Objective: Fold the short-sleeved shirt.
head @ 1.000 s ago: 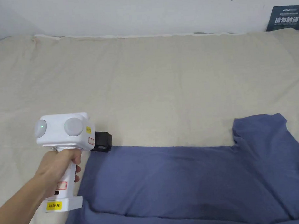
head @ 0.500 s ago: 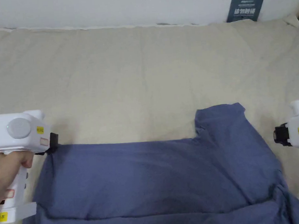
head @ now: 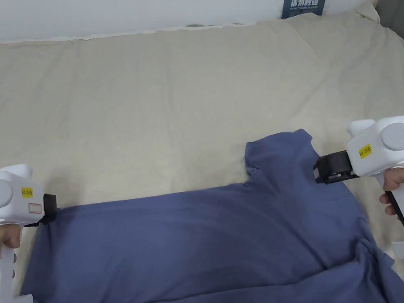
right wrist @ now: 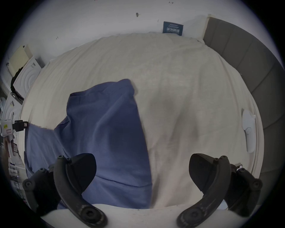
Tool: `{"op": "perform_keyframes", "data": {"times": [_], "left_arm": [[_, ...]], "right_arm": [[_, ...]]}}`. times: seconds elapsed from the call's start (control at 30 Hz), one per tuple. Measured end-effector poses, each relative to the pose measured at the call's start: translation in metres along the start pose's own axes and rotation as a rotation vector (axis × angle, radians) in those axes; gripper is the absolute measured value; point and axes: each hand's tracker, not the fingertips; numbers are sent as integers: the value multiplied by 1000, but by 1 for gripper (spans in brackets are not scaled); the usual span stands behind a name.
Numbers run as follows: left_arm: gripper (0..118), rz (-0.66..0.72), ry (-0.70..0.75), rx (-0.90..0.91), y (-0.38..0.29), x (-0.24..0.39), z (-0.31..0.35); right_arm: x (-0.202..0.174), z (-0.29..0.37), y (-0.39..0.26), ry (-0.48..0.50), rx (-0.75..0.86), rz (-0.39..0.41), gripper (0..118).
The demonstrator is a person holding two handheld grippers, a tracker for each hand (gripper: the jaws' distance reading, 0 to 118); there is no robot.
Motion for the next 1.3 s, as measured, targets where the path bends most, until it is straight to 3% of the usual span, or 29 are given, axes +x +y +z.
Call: {"op": "perform_keyframes", "data": {"times": [0.17, 0.2, 0.3, 0.4, 0.43, 0.5, 0.57, 0.73, 0.93, 1.13, 1.3], "left_arm": [[4, 7, -5, -7, 4, 2, -5], [4, 5, -4, -10, 4, 2, -6], [4, -2, 0, -10, 5, 4, -8], [4, -3, 5, -9, 4, 0, -7], [4, 1, 1, -12, 6, 1, -8], [4, 10, -1, -13, 5, 0, -7], [4, 18, -3, -27, 5, 1, -6], [4, 32, -9, -11, 1, -2, 12], [4, 79, -66, 56, -13, -17, 57], [4, 99, -115, 130, -45, -33, 113], [4, 86, -128, 179, -86, -41, 155]], "right_arm": [[-9, -16, -4, 41, -52, 39, 118], [-14, -11, -4, 39, -55, 51, 113], [-15, -22, -7, -3, -79, 85, 70], [-14, -15, -1, 19, -79, 68, 65], [-14, -10, 1, 16, -76, 75, 50], [-16, 3, 2, -31, -43, 106, 0], [-13, 14, 4, 36, -25, 62, 0], [-13, 47, -2, 40, 23, 57, 0], [-8, 87, -28, 77, 110, -18, 0], [-4, 129, -70, 112, 190, -38, 0], [-6, 165, -116, 98, 270, -2, 0]]}}
